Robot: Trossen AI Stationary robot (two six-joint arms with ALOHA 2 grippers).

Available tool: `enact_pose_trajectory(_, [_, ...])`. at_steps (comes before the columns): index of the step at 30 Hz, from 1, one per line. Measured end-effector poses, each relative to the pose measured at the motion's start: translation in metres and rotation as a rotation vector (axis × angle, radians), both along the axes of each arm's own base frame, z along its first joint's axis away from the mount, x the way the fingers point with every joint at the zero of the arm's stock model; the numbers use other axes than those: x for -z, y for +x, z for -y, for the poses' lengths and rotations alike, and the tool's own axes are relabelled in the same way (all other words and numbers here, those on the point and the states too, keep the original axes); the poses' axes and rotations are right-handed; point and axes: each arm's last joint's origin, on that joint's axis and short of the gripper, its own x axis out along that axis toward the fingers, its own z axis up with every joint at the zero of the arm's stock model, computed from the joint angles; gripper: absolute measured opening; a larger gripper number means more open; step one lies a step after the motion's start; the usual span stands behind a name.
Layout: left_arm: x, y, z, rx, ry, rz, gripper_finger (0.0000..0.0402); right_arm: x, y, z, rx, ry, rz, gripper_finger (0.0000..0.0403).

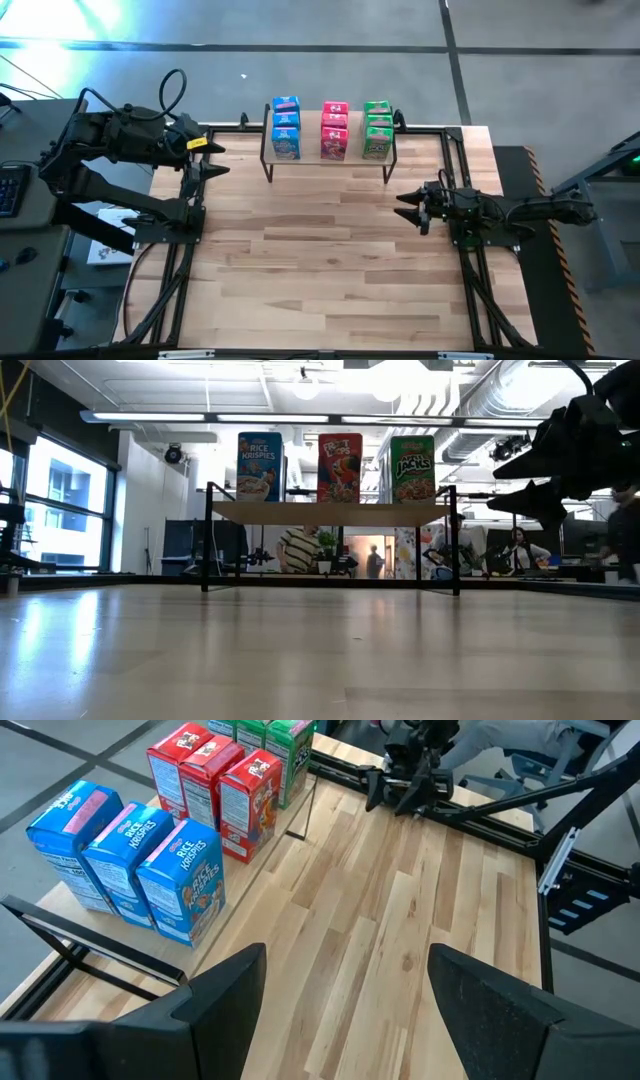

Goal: Stack cereal on shelf
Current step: Return to Home Position

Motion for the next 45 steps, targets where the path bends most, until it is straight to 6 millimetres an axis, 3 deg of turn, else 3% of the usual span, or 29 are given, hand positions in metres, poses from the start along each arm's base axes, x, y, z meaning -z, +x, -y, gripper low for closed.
enact_pose_trajectory(24, [0.0, 0.0, 0.0, -0.005, -0.007, 0.003, 0.027, 0.0, 0.0, 0.0, -0.001, 0.002, -0.001, 0.0266])
enact_pose_trajectory(30, [0.004, 0.011, -0.001, -0.009, 0.042, 0.1, 0.027, 0.0, 0.0, 0.0, -0.002, 0.003, -0.001, 0.0265])
enact_pose_trajectory(40, [0.042, 0.044, 0.001, 0.194, 0.222, 0.324, 0.027, 0.0, 0.0, 0.0, -0.002, 0.003, -0.002, 0.0265])
enact_pose_trajectory(45, [0.065, 0.053, 0.001, 0.214, 0.262, 0.42, 0.027, 0.0, 0.0, 0.0, -0.002, 0.002, -0.001, 0.0265])
